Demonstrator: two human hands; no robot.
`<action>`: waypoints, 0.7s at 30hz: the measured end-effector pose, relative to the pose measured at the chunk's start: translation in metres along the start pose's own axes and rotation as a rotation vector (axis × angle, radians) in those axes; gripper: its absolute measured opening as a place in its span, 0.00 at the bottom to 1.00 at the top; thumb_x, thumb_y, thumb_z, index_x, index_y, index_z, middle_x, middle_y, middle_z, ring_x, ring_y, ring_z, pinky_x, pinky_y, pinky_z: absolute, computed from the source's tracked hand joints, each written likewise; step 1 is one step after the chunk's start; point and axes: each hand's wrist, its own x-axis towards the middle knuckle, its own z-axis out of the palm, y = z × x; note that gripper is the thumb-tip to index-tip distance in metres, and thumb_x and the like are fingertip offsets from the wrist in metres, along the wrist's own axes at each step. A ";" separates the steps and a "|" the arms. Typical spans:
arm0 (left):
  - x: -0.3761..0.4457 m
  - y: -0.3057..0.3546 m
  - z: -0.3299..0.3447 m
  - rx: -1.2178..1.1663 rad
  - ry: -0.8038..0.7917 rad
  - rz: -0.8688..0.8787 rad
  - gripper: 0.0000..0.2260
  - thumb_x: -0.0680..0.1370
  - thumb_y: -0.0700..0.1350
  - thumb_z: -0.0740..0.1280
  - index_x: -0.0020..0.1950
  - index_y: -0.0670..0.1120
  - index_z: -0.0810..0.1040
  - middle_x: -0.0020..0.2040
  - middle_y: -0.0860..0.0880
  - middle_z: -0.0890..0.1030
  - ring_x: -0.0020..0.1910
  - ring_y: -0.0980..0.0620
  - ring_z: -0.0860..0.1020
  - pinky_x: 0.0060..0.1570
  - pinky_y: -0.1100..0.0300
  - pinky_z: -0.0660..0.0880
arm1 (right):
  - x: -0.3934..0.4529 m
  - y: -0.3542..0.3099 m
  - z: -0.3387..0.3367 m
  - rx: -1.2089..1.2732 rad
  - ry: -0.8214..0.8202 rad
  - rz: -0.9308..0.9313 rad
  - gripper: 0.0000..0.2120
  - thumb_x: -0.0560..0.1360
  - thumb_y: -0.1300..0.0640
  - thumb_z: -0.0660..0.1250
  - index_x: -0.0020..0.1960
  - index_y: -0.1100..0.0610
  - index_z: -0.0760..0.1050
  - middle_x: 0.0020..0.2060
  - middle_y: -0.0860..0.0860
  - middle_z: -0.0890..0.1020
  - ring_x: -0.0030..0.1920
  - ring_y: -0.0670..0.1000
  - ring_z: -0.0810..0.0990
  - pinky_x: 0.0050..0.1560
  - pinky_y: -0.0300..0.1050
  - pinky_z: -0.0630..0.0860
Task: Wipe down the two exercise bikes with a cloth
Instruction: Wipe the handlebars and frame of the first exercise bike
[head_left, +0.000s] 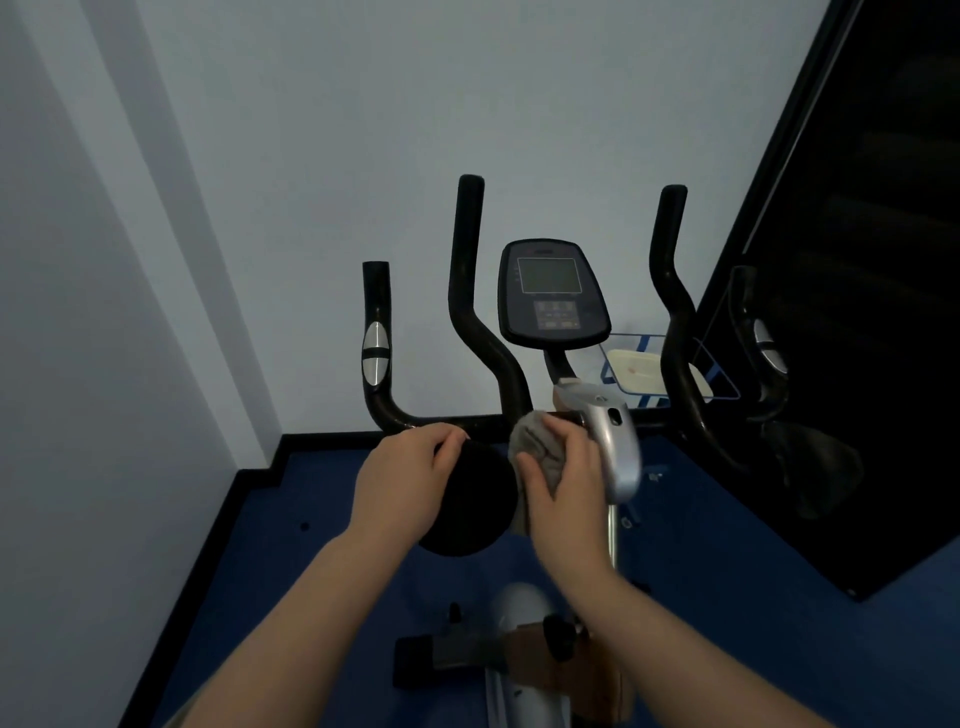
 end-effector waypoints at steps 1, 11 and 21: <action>0.000 0.000 0.000 0.008 0.004 -0.001 0.11 0.82 0.51 0.60 0.51 0.54 0.83 0.41 0.57 0.83 0.42 0.57 0.79 0.45 0.50 0.78 | 0.008 0.000 -0.002 -0.020 -0.014 -0.005 0.17 0.77 0.62 0.67 0.60 0.45 0.69 0.58 0.46 0.71 0.54 0.25 0.68 0.50 0.18 0.65; 0.001 0.009 0.002 0.250 -0.005 -0.011 0.13 0.83 0.51 0.56 0.47 0.51 0.78 0.38 0.54 0.80 0.39 0.53 0.77 0.37 0.55 0.73 | 0.000 0.001 0.001 0.044 -0.022 0.000 0.16 0.77 0.62 0.68 0.58 0.44 0.69 0.56 0.46 0.73 0.53 0.32 0.73 0.50 0.24 0.70; -0.007 0.010 0.008 0.370 0.119 0.009 0.12 0.83 0.52 0.56 0.43 0.54 0.74 0.35 0.57 0.75 0.35 0.58 0.72 0.31 0.62 0.65 | -0.004 0.008 0.013 0.123 0.063 0.023 0.14 0.79 0.57 0.64 0.62 0.43 0.68 0.59 0.45 0.73 0.58 0.35 0.74 0.55 0.28 0.72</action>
